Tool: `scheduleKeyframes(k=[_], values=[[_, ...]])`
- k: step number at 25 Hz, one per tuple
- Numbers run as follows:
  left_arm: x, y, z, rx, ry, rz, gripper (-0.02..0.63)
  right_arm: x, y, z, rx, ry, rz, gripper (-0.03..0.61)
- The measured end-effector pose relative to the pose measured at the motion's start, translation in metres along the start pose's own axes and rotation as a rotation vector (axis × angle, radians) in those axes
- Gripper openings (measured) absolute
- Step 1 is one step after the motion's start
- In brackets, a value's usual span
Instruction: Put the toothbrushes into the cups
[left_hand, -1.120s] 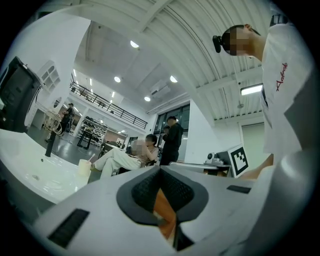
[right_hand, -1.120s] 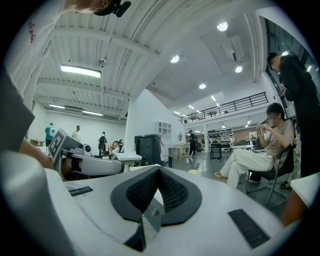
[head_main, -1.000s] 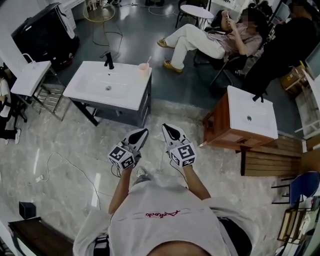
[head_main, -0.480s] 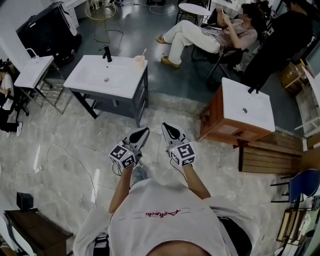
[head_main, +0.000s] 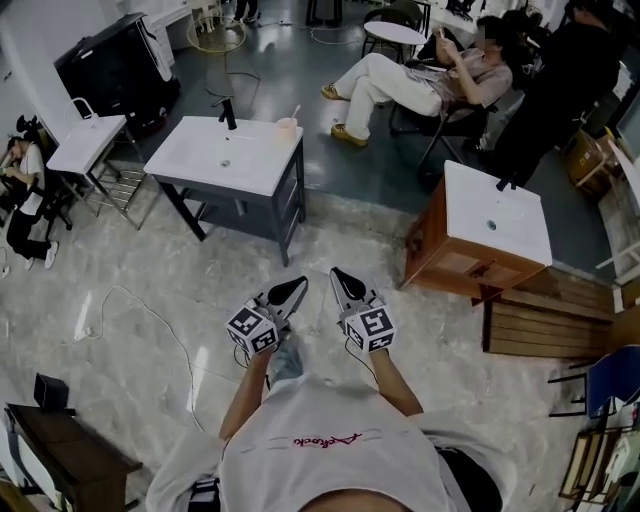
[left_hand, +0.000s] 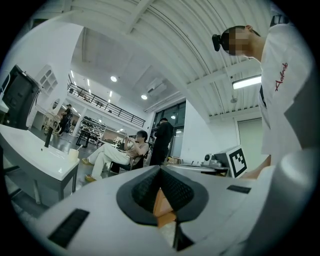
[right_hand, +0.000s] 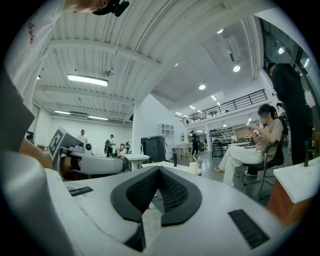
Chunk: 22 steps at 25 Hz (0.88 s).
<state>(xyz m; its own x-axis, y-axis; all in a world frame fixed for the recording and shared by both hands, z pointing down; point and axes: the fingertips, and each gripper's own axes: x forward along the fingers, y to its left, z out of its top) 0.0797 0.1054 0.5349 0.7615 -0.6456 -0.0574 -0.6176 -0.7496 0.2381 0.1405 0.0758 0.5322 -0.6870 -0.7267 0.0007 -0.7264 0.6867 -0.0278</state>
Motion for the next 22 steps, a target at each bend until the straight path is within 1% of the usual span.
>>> scheduleKeyframes(k=[9,13,18,22], values=[[-0.035,-0.028,-0.009,-0.004,0.002,0.031,0.014,-0.034,0.034,-0.008,0.021,0.000,0.008,0.034],[-0.043,-0.043,-0.017,-0.007,0.012,0.026,0.014,-0.045,0.046,-0.006,0.019,-0.009,0.006,0.034],[-0.042,-0.063,-0.026,-0.017,0.017,0.002,0.014,-0.059,0.047,-0.005,0.002,-0.006,-0.010,0.034],[-0.038,-0.069,-0.027,-0.013,0.013,-0.009,0.014,-0.065,0.043,-0.002,-0.009,-0.014,-0.019,0.032]])
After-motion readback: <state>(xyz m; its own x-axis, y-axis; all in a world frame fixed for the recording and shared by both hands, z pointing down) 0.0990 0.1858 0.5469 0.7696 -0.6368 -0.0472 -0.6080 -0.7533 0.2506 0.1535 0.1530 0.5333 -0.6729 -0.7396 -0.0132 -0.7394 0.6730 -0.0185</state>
